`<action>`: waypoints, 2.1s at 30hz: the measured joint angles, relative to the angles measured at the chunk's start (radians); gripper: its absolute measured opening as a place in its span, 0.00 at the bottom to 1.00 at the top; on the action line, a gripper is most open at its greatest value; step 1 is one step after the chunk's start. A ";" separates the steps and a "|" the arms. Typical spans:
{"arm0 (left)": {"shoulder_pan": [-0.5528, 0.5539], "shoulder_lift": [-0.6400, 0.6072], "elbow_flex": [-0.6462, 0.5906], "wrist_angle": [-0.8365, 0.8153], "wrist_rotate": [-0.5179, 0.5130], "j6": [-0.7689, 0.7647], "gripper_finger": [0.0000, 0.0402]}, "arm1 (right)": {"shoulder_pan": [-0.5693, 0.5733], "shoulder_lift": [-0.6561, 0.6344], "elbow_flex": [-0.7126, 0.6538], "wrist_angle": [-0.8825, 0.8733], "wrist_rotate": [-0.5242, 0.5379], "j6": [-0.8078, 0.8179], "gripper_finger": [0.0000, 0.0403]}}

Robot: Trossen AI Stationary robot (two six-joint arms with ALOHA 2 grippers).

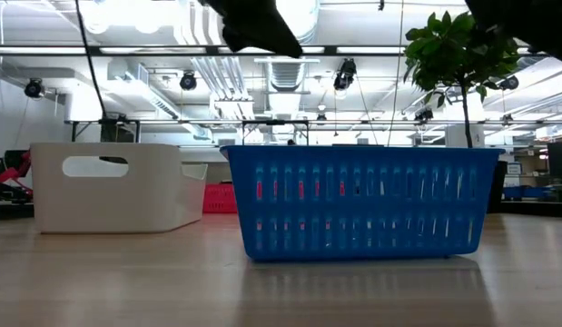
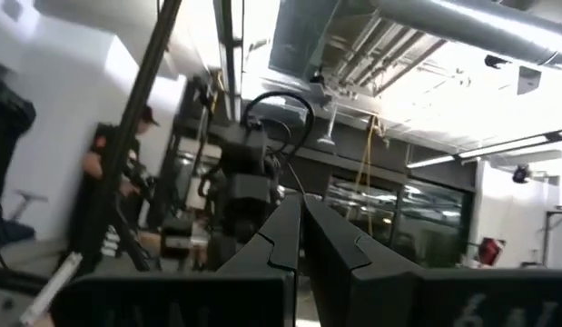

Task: Stack baskets by color
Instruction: Stack the middle red bin on the top red bin

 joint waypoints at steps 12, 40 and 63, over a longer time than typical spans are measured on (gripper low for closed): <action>0.013 0.090 0.070 -0.186 0.108 0.034 0.14 | 0.000 0.182 0.000 0.083 0.006 -0.015 0.02; 0.111 0.351 0.066 0.011 0.146 0.147 0.40 | 0.000 0.191 0.000 0.071 0.008 0.007 0.02; 0.138 0.320 0.031 0.016 0.222 0.147 0.39 | 0.000 0.191 0.000 0.062 0.008 0.001 0.02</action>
